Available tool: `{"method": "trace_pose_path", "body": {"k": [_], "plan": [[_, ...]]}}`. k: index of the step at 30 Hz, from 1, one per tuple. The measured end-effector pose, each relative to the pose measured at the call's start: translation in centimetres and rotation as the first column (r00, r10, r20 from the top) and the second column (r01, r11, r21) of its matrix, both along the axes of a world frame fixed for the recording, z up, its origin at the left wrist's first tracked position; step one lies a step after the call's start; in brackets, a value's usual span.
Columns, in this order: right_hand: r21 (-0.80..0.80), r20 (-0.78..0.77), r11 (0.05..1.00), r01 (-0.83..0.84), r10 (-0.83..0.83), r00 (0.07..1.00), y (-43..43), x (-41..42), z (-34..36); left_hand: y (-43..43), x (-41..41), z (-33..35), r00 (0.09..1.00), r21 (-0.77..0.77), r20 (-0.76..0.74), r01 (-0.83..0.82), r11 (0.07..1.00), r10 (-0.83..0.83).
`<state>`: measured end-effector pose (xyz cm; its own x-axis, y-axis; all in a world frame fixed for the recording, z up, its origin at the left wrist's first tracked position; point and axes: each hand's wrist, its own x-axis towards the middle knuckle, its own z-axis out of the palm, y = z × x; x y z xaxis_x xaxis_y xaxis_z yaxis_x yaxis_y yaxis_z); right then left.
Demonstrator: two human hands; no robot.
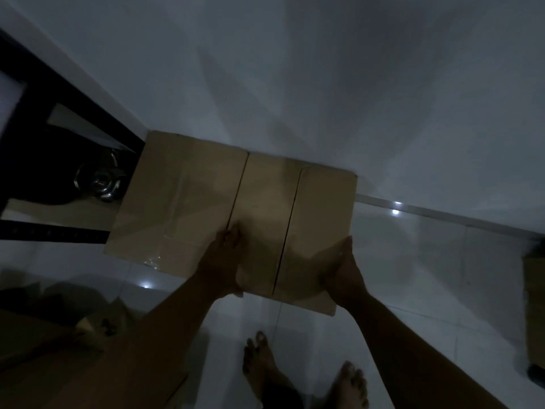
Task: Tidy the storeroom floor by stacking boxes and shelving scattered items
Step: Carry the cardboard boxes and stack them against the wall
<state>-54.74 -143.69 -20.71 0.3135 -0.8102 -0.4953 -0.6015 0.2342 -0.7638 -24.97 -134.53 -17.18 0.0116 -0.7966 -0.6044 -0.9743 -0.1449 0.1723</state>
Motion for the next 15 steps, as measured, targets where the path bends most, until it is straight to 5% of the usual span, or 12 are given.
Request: {"method": "trace_pose_path", "body": {"k": [3, 6, 10, 15], "plan": [[0.080, -0.082, 0.997, 0.012, -0.006, 0.997, -0.2, 0.1, 0.0, 0.5, -1.2, 0.0, 0.991, -0.050, 0.127, 0.049, 0.998, -0.042], [0.133, -0.237, 0.990, -0.053, 0.083, 0.968, -1.1, 0.0, 0.9, 1.2, -1.4, 0.4, 0.997, -0.108, 0.071, -0.030, 0.994, 0.038], [0.096, -0.522, 0.942, -0.322, 0.323, 0.789, -1.8, 0.8, 4.1, 3.8, -2.3, 2.6, 0.983, -0.227, 0.061, -0.154, 0.962, 0.172], [-0.067, -0.477, 0.954, -0.293, 0.227, 0.849, -1.2, 1.4, 11.1, 6.6, -4.7, 9.4, 0.893, -0.313, -0.134, -0.449, 0.837, 0.429]]}}
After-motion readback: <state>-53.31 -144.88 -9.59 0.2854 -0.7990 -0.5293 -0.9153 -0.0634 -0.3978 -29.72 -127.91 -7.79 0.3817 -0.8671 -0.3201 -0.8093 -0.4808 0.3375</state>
